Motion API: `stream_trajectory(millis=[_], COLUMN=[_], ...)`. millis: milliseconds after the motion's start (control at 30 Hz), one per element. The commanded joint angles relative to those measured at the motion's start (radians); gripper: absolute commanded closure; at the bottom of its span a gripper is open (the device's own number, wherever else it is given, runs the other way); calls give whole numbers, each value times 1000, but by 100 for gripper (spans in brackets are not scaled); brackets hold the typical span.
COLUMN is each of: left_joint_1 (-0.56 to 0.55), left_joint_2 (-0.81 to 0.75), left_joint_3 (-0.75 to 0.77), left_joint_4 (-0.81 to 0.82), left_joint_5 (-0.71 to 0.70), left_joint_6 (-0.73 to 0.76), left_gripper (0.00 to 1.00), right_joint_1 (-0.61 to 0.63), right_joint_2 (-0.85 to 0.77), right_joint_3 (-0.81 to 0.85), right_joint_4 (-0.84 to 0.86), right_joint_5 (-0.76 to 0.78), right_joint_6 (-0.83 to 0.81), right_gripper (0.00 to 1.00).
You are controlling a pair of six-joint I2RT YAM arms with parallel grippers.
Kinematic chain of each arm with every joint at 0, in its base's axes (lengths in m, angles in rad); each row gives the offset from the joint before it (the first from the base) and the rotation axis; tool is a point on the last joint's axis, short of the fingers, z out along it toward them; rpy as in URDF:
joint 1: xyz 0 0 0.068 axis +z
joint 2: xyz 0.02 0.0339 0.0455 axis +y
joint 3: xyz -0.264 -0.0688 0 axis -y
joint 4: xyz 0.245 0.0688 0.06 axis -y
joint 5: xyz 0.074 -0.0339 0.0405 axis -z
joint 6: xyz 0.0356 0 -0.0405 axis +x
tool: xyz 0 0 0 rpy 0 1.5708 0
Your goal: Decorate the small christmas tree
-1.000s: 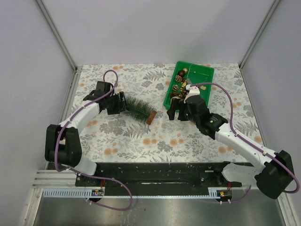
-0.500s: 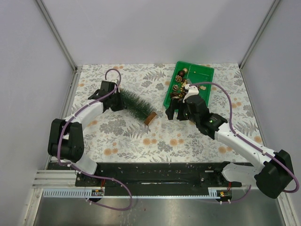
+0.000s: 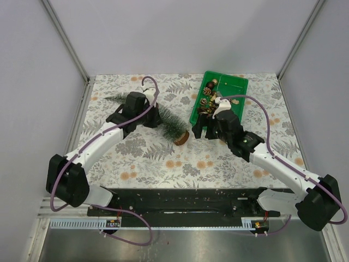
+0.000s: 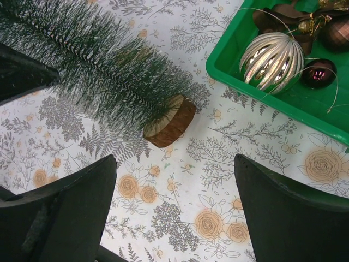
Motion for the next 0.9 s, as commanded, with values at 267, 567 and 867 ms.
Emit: stream_trajectory(millis=[267,567,867], left_joint_1=[-178,-261,-264], left_joint_2=[-55,-43,-66], left_joint_3=[79,94,56], left_joint_4=[-68,-96,-124], left_joint_5=[149,155,164], left_joint_6=[245,280,277], left_gripper=[100,100,97], right_joint_1=[9,9,9], right_joint_2=[-75,-152,-192], right_joint_3=[23,-7,-37], right_joint_4=[91,64,53], right_joint_5=[-11,26,12], right_joint_6=[-21,-11,-8], right_gripper=[2,2,1])
